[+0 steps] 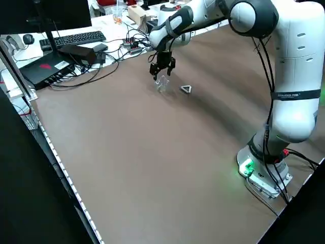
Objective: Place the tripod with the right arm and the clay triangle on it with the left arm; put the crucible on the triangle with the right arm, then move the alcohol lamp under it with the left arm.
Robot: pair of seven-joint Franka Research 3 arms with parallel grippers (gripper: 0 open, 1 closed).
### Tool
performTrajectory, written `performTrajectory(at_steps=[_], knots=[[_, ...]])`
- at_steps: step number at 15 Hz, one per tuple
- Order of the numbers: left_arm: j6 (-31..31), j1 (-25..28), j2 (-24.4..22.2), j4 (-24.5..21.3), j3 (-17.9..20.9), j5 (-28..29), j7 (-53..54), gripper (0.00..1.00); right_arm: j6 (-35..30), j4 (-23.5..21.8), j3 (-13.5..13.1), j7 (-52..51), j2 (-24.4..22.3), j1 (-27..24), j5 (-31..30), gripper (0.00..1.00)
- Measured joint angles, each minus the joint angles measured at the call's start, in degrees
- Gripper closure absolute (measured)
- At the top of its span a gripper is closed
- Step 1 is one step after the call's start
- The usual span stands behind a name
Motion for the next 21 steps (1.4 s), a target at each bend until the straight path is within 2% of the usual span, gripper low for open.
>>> performTrajectory(at_steps=[2,3,5,7,8,9,10,11,15,17,21], knots=[[0.3,0.0,0.2,-0.3,0.0,0.4,0.0,0.01,1.2,0.0,-0.1,-3.3,1.7,-1.4,0.1,0.09],[0.7,0.0,0.7,-0.3,-0.1,0.4,0.0,0.04,1.5,0.0,-0.2,-8.4,2.3,-3.7,0.3,0.12],[0.9,0.0,0.9,-0.3,-0.1,0.4,-0.3,0.22,1.4,0.0,-0.3,-13.5,2.7,-6.0,0.5,0.15],[0.9,0.0,0.9,-0.3,-0.1,0.4,-0.5,0.25,1.4,0.0,-0.3,-16.8,3.9,-7.5,0.7,0.19],[0.9,0.0,0.9,-0.3,-0.1,0.4,-0.5,0.32,1.4,0.0,-0.3,-17.6,4.7,-7.7,0.7,0.19],[0.9,0.0,0.9,-0.3,-0.1,0.4,-0.5,0.33,1.4,0.0,-0.3,-18.1,5.4,-7.8,0.7,0.21],[0.9,0.0,0.9,-0.3,-0.1,0.4,-0.5,0.34,1.4,0.0,-0.3,-18.6,6.1,-7.8,0.7,0.3],[0.9,0.0,0.9,-0.3,-0.1,0.4,-0.5,0.34,1.4,0.0,-0.3,-19.6,6.7,-7.9,0.7,0.33],[0.9,0.0,0.9,-0.3,-0.1,0.4,-0.5,0.34,1.4,0.0,-0.3,-21.5,8.3,-7.9,0.7,0.34],[1.0,0.0,0.9,-0.3,-0.1,0.4,-0.5,0.34,1.5,0.0,-0.3,-21.6,8.6,-8.0,0.7,0.41],[1.2,-0.1,0.9,0.1,-0.3,0.4,-1.3,0.34,1.5,0.2,-0.3,-21.7,8.6,-8.0,0.7,0.48]])
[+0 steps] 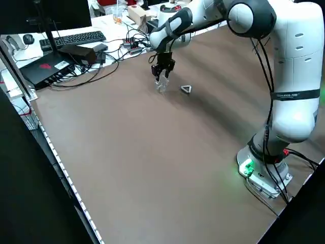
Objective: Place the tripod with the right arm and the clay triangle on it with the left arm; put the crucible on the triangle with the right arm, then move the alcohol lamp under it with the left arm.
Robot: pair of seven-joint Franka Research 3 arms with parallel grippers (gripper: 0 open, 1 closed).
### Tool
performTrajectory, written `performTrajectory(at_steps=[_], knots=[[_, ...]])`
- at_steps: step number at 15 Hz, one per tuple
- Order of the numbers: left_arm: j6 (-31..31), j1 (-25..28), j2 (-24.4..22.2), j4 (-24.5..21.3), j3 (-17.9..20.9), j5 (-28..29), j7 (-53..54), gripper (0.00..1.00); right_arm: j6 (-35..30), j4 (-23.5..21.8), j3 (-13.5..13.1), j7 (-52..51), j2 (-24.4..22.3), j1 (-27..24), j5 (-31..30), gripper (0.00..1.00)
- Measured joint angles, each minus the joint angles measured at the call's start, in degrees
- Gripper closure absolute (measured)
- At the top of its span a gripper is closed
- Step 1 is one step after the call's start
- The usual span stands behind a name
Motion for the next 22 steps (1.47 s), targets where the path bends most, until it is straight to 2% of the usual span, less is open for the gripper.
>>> performTrajectory(at_steps=[1,4,6,7,9,11,16,22], knots=[[0.0,-0.1,-0.1,0.1,-0.2,0.0,-0.9,0.34,0.0,0.0,0.0,0.0,0.0,0.0,0.0,0.54],[-1.4,-0.8,-0.9,0.2,-1.4,0.0,-3.9,0.34,0.0,0.0,0.1,-0.1,0.0,0.0,0.0,0.56],[-8.2,-1.1,-2.7,0.2,-4.6,0.0,-8.4,0.34,0.0,0.1,0.2,-0.1,0.0,0.0,0.0,0.64],[-10.1,-1.2,-3.2,0.1,-5.8,0.0,-10.0,0.34,0.0,0.2,0.2,-0.1,0.0,0.0,0.0,0.73],[-11.7,-1.6,-3.8,-0.4,-7.5,0.0,-12.6,0.34,0.0,0.4,0.2,-0.1,0.0,0.0,0.0,0.78],[-12.1,-1.8,-4.0,-1.0,-7.9,0.1,-13.0,0.34,0.0,0.5,0.2,-0.1,0.0,0.0,0.0,0.93],[-12.3,-1.4,-4.0,-2.6,-7.8,1.3,-13.2,0.34,-0.5,2.0,0.4,0.2,0.0,0.6,0.1,0.93],[-10.4,-1.6,-0.3,-4.3,-7.8,2.3,-13.6,0.34,-9.3,7.5,0.7,2.5,-0.7,3.7,2.0,0.93]])
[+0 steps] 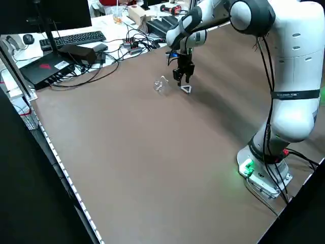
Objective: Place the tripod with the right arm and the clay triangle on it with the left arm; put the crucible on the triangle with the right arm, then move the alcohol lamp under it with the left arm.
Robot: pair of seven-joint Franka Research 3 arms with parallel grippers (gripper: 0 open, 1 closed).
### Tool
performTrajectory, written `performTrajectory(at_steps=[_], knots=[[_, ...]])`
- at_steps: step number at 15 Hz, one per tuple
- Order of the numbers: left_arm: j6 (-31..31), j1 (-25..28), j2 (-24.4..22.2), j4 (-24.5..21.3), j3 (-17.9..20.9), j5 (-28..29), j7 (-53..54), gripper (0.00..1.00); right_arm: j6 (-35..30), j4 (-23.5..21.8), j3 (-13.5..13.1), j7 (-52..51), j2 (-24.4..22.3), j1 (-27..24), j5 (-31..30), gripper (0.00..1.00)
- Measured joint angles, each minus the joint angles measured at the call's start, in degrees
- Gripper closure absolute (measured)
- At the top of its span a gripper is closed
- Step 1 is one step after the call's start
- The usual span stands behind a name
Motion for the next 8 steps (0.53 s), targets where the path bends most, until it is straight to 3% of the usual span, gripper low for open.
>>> performTrajectory(at_steps=[4,8], knots=[[3.4,-1.2,1.8,0.0,0.0,0.2,-1.5,0.35,-2.1,0.6,0.1,4.9,-1.6,3.2,0.9,0.93],[3.7,-1.6,2.5,0.0,0.8,2.3,-2.2,0.39,-2.1,1.0,0.5,17.6,-1.9,10.9,1.8,0.93]])
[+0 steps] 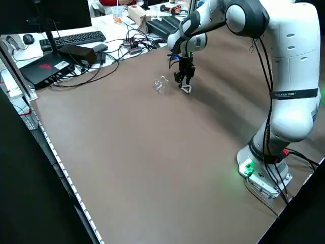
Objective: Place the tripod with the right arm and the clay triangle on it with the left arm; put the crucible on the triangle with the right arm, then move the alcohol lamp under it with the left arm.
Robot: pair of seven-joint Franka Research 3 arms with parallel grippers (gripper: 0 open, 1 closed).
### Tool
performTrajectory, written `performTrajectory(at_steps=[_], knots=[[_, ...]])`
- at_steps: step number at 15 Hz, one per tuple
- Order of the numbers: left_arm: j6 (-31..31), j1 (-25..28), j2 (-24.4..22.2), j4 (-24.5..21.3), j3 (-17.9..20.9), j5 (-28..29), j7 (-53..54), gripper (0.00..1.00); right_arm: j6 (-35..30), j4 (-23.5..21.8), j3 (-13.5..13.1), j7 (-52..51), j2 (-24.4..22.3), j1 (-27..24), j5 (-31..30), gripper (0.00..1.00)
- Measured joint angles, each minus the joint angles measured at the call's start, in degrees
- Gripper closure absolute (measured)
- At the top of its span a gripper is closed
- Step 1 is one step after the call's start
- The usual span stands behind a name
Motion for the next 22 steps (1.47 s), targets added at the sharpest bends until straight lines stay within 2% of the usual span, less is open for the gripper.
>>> performTrajectory(at_steps=[3,4,9,12,19,22], knots=[[0.0,0.0,0.3,0.0,0.5,0.2,0.0,0.42,0.0,1.4,0.1,7.6,0.0,3.7,3.3,0.93],[0.0,0.0,0.4,0.0,0.5,0.3,0.0,0.45,0.0,1.9,0.1,9.9,0.0,4.7,3.5,0.93],[0.1,0.0,1.4,0.0,0.5,0.3,0.0,0.49,0.3,3.1,0.2,18.9,0.0,9.4,3.8,0.93],[0.1,0.0,1.5,0.0,0.5,0.4,0.0,0.52,1.0,3.7,0.2,22.1,0.0,11.7,5.1,0.93],[0.1,0.0,1.5,0.0,0.5,0.5,-0.4,0.71,4.8,3.8,0.2,26.5,1.2,14.7,5.5,0.93],[0.1,0.0,1.9,-0.1,0.5,0.5,-0.6,0.71,5.7,5.8,0.2,30.8,3.4,16.9,5.5,0.93]])
